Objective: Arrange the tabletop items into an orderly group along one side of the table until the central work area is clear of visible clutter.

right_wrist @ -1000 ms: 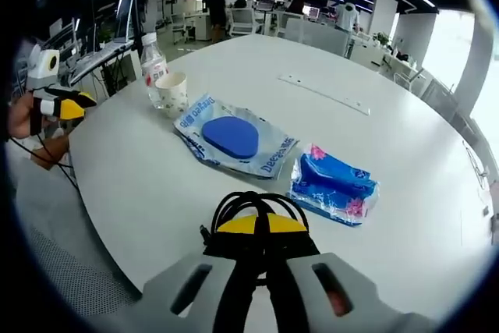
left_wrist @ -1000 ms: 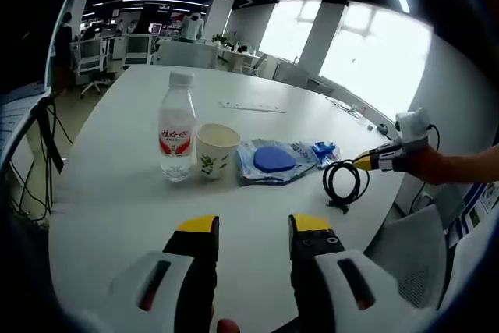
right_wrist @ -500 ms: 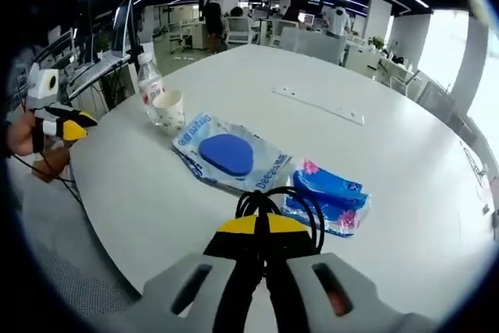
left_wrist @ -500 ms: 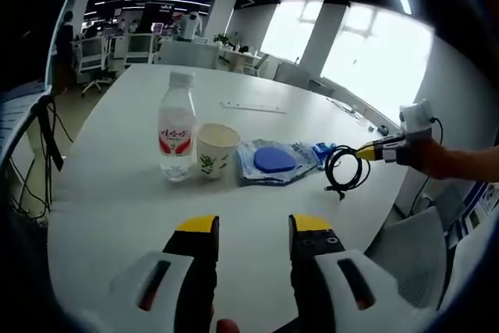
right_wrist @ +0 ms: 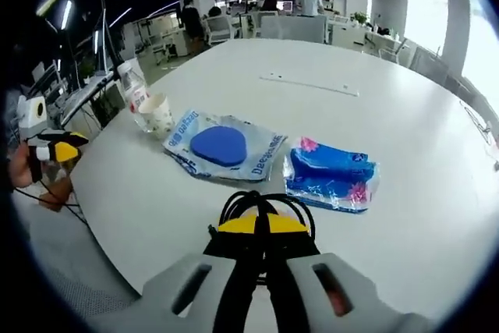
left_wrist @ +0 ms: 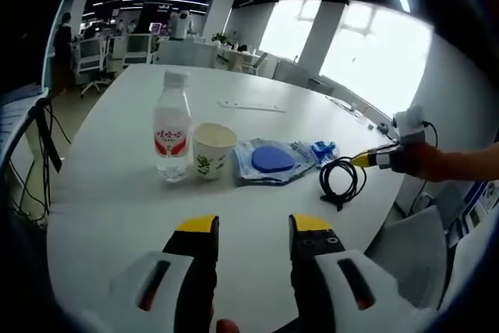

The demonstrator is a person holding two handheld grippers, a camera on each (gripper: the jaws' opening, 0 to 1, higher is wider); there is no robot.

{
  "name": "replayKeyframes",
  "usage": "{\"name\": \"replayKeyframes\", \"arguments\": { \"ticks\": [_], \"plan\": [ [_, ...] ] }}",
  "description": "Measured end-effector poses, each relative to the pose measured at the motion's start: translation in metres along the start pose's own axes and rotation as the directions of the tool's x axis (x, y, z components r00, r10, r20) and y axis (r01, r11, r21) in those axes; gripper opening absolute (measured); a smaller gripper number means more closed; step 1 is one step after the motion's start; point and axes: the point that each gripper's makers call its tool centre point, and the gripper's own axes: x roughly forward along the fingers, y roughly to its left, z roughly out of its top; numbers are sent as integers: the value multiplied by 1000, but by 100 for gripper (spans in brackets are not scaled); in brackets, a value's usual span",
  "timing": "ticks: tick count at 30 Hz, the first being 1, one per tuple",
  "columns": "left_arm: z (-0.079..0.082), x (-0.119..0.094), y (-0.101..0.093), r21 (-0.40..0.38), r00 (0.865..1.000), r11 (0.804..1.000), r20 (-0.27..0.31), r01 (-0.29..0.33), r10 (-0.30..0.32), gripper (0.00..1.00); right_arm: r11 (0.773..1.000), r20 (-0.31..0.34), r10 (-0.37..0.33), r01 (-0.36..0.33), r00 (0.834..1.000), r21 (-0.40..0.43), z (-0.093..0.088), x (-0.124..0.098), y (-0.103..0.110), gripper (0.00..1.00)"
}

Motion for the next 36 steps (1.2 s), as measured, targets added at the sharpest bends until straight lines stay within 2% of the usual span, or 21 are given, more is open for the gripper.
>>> {"name": "replayKeyframes", "arguments": {
  "ticks": [19, 26, 36],
  "plan": [
    [-1, -2, 5, -4, 1000, 1000, -10, -21, 21, 35, 1000, -85, -5, 6, 996, 5, -19, 19, -23, 0],
    [-2, 0, 6, -5, 1000, 1000, -16, -25, 25, 35, 1000, -108, 5, -4, 994, 3, -27, 24, -23, 0],
    [-2, 2, 2, -4, 999, 1000, -21, -29, 29, 35, 1000, -125, 19, -21, 992, -13, -29, 31, -25, 0]
  ]
}}
